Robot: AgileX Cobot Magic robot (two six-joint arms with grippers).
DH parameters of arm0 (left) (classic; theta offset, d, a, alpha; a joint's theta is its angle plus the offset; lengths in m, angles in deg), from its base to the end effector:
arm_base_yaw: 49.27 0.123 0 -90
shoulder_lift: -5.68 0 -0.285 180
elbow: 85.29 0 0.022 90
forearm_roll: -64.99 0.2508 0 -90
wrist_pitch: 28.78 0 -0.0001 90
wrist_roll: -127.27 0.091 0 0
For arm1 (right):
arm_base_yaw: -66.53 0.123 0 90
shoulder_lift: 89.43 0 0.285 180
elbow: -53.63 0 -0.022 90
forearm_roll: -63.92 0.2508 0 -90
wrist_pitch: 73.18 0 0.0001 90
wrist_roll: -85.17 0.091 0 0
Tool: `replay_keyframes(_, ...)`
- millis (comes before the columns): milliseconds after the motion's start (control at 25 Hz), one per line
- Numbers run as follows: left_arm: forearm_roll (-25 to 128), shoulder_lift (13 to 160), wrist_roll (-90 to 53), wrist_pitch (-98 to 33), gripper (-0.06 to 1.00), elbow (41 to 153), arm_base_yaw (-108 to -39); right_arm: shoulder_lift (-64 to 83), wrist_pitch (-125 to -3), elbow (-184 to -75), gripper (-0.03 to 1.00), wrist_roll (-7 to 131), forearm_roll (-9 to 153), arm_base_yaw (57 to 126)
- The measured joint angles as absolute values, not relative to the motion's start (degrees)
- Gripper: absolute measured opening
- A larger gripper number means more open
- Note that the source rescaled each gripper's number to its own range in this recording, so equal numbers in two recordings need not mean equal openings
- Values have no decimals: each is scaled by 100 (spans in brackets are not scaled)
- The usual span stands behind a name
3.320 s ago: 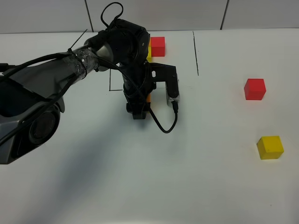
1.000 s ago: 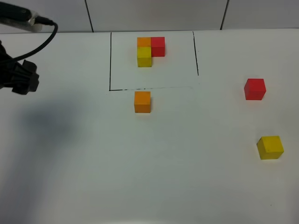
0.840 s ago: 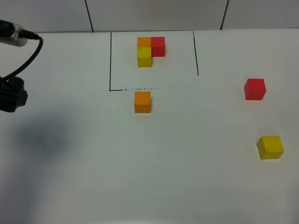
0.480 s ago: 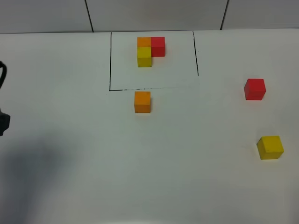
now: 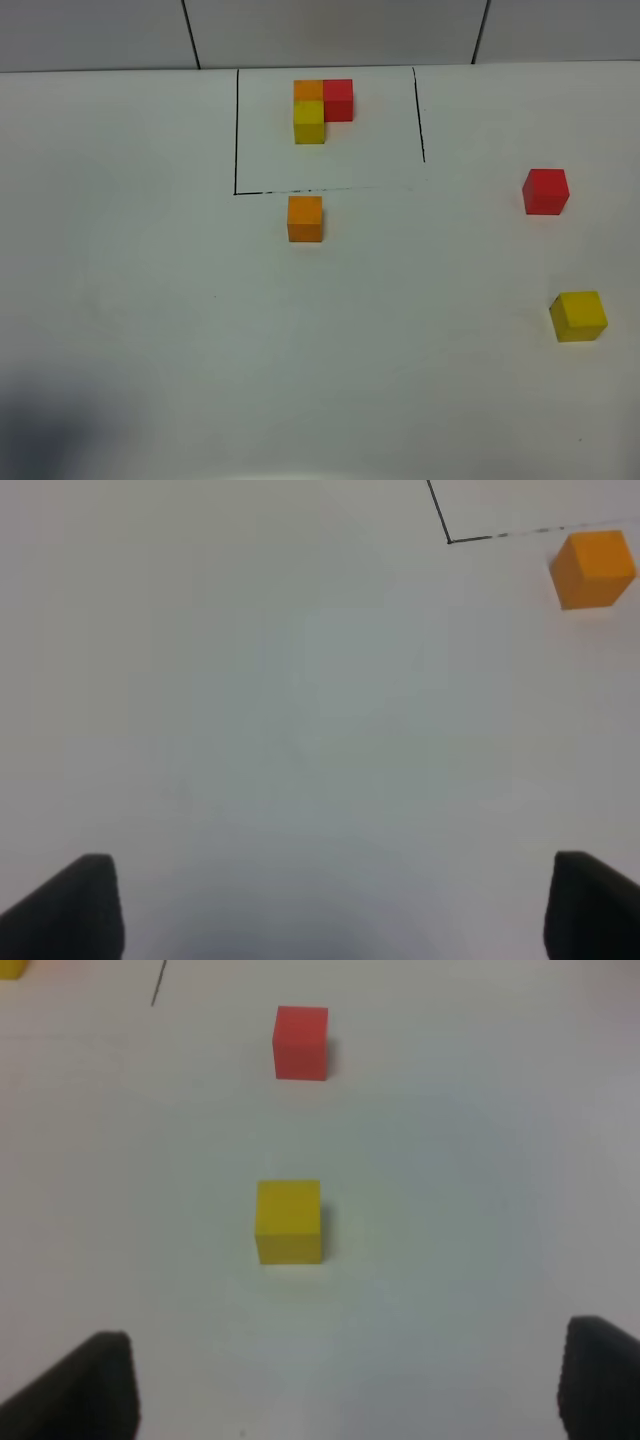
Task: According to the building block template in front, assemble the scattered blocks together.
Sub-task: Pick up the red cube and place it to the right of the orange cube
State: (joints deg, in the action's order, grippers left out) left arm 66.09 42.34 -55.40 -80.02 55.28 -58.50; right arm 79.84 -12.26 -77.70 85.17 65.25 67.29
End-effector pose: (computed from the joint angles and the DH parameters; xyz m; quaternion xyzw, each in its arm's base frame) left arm 0.0810 -0.0118 0.3196 0.0533 0.8946 -0.0367 0.4422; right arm 0.0031 0.0019 0.2767 -0.0059 0.8673 0.0149 0.4975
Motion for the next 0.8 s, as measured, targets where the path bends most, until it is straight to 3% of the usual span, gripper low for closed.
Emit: replay_keyframes(800,6178,1743,-5127,-8781,79,4640,-5850,7984,-1226,-7770,72,8517,6525,6729)
